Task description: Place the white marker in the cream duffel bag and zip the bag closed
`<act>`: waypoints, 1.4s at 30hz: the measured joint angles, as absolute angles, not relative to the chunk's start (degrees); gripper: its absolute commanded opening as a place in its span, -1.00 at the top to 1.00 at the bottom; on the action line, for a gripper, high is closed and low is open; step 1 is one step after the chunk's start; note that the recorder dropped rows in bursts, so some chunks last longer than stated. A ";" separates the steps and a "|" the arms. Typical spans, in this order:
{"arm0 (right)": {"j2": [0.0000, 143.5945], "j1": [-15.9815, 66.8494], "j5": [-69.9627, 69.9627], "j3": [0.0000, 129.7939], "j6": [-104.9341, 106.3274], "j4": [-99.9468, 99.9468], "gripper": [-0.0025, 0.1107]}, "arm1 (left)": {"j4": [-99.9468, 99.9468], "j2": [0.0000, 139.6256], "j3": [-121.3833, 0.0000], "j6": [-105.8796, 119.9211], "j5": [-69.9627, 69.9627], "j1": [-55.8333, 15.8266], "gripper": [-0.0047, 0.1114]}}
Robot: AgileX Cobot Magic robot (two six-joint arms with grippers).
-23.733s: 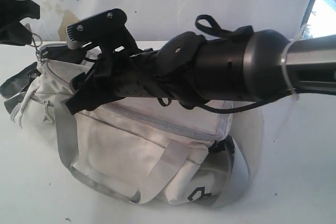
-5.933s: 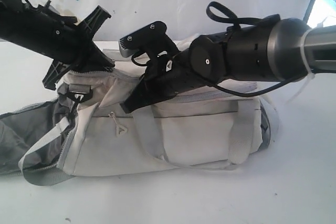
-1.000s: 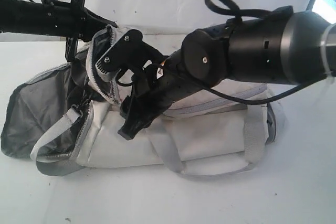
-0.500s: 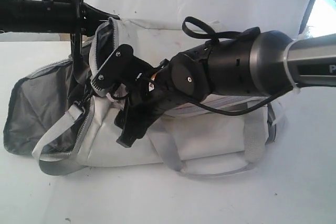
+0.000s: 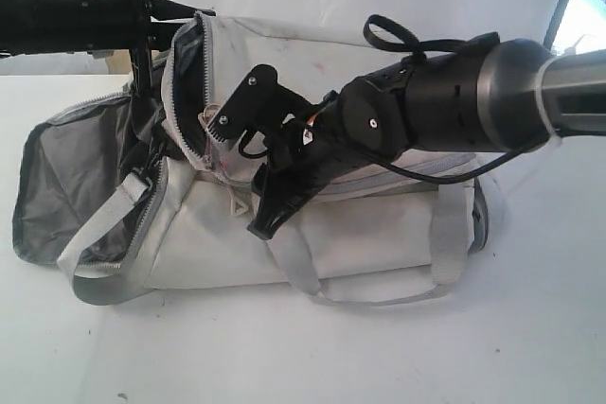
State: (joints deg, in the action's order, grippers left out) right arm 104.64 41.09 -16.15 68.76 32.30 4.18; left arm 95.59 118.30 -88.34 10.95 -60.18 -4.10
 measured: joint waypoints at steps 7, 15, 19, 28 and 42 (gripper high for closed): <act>105.35 41.09 -15.90 68.76 29.33 4.18 0.22 | 95.56 118.30 -88.34 11.20 -59.81 -4.10 0.92; 106.99 41.09 -18.65 68.76 28.61 4.18 0.22 | 85.51 118.30 -88.34 10.69 -53.06 -4.10 0.53; 107.11 41.09 -19.99 68.76 28.50 4.18 0.22 | 80.40 118.30 -88.34 11.05 -48.81 -4.10 0.02; 107.11 41.09 -22.39 68.76 25.22 4.18 0.22 | 78.96 118.30 -88.34 20.12 -44.78 -3.48 -0.28; 103.71 40.97 -28.06 68.76 0.00 4.41 0.22 | 57.55 108.31 -88.34 34.44 -46.18 0.03 -0.12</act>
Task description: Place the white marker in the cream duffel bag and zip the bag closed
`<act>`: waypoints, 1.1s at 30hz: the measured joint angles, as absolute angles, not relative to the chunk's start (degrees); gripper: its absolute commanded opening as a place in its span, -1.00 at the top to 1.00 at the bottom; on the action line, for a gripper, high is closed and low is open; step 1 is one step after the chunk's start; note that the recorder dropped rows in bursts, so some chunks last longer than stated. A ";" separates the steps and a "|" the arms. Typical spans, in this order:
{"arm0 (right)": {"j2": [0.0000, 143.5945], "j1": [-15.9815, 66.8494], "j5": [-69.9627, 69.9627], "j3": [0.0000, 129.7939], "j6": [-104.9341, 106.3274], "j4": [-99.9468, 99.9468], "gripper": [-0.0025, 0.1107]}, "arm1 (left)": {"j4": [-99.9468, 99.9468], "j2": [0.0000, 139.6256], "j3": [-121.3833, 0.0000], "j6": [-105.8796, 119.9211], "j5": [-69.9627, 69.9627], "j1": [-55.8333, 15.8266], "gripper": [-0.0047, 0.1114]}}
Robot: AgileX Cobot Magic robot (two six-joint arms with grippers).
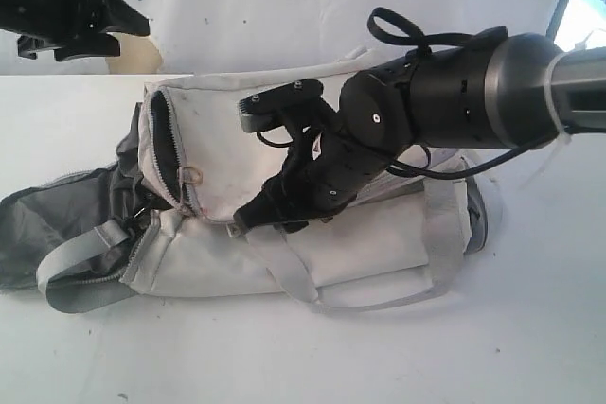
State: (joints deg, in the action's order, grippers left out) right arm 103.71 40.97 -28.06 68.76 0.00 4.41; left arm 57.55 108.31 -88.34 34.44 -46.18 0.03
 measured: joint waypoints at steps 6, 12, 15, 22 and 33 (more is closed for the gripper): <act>103.71 40.97 -33.23 70.30 -12.31 6.63 0.22 | 46.49 104.49 -88.34 29.97 -53.70 0.12 -0.12; 103.60 40.97 -34.36 70.82 -13.87 8.82 0.22 | 43.85 103.10 -88.16 27.57 -66.01 -2.46 -0.08; 103.60 40.97 -35.30 70.82 -13.87 9.04 0.22 | 39.56 102.38 -86.48 23.25 -67.16 -6.29 -0.04; 103.60 40.97 -37.46 70.84 -13.76 9.04 0.22 | 28.93 102.28 -81.93 12.25 -64.35 -14.76 -0.04; 103.60 40.97 -39.93 70.84 -12.37 8.81 0.22 | 35.62 102.28 -71.24 9.32 -46.98 -16.47 -0.04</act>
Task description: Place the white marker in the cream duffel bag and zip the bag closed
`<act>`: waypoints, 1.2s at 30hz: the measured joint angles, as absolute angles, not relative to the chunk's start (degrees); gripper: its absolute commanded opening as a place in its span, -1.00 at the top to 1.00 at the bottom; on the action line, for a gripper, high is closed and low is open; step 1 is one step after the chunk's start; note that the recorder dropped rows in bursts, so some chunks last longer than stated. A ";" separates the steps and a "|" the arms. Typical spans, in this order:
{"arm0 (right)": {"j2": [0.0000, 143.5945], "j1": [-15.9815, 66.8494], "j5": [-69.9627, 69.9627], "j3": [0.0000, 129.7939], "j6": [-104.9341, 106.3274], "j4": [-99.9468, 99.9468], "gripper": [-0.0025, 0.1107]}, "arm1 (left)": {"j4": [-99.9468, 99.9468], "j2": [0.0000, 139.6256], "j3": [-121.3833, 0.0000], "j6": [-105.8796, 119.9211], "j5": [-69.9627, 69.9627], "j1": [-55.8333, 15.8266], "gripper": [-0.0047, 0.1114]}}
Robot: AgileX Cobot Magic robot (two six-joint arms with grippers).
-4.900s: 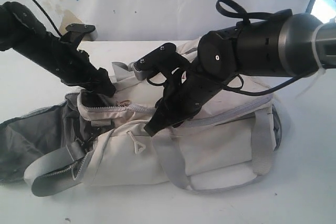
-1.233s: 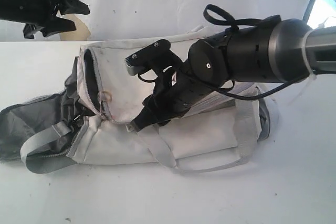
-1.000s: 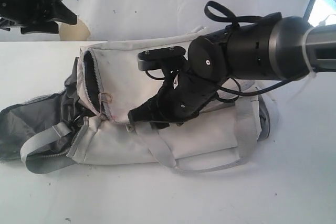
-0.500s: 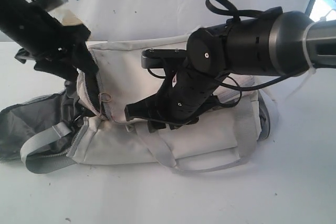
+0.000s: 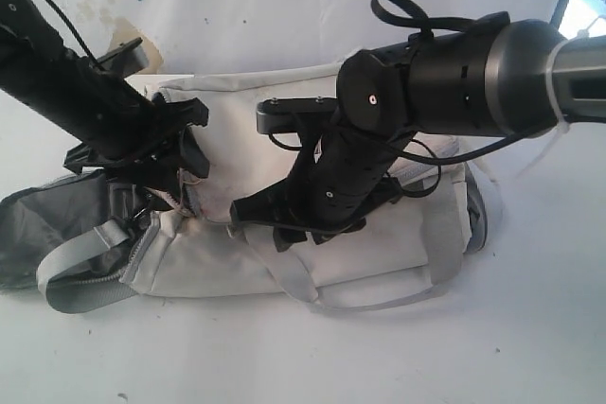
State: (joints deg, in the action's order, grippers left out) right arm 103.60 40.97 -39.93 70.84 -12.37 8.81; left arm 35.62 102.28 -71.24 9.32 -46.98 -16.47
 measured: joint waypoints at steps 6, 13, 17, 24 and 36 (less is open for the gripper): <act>103.60 40.97 -39.61 70.84 -12.37 8.26 0.22 | 39.76 102.28 -67.48 12.40 -40.66 -16.47 -0.04; 103.60 40.97 -38.73 70.84 -12.37 8.01 0.22 | 41.16 105.03 -66.06 12.16 -36.25 -16.47 -0.04; 103.60 40.97 -37.78 70.84 -12.02 7.81 0.22 | 42.45 106.84 -66.06 10.74 -35.45 -16.47 -0.04; 103.60 40.97 -36.77 70.84 -11.88 7.81 0.22 | 43.83 108.85 -66.06 10.62 -33.66 -16.47 0.52; 103.60 40.97 -36.55 70.84 -10.98 6.61 0.22 | 44.78 108.75 -66.06 10.86 -31.89 -16.50 0.92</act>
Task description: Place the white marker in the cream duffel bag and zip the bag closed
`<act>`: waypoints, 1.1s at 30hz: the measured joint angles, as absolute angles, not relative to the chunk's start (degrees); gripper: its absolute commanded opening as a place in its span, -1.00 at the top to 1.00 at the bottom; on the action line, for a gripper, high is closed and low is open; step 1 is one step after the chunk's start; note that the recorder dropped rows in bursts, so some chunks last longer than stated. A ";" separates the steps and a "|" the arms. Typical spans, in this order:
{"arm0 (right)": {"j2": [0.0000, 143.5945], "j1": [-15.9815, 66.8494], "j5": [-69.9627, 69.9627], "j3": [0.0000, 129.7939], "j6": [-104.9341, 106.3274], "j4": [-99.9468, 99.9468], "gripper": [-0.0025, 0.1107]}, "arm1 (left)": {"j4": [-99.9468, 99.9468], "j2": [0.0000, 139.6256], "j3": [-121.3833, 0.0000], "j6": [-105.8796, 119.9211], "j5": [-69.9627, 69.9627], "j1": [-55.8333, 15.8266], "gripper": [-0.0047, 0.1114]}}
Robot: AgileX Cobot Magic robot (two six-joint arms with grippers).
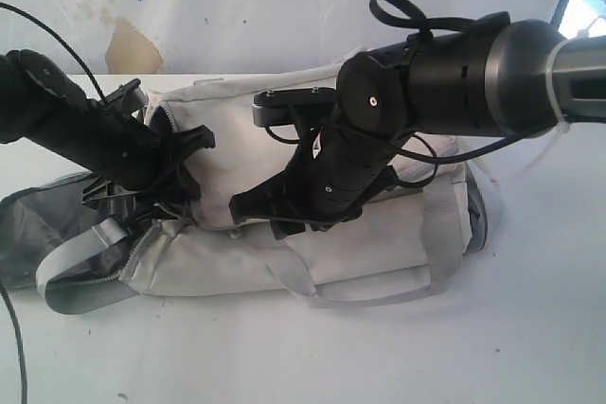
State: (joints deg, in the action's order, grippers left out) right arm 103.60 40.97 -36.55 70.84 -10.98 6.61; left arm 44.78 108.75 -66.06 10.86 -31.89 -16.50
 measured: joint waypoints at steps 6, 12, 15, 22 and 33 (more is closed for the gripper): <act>103.60 40.97 -37.00 70.84 -10.98 4.62 0.22 | 42.64 104.79 -66.06 12.93 -32.89 -16.50 0.92; 103.60 40.97 -37.00 70.84 -10.98 4.18 0.22 | 38.18 104.09 -66.06 13.26 -35.17 -16.50 0.92; 103.60 40.97 -37.00 70.84 -10.98 4.18 0.22 | 38.06 104.31 -66.06 13.26 -35.40 -16.50 0.92; 103.60 40.97 -37.12 70.84 -5.95 4.34 0.29 | 40.51 104.43 -66.06 13.37 -35.85 -16.50 0.92; 103.60 40.97 -30.83 70.84 36.20 9.77 -0.01 | 41.56 100.98 -67.22 11.61 -39.15 -16.24 0.92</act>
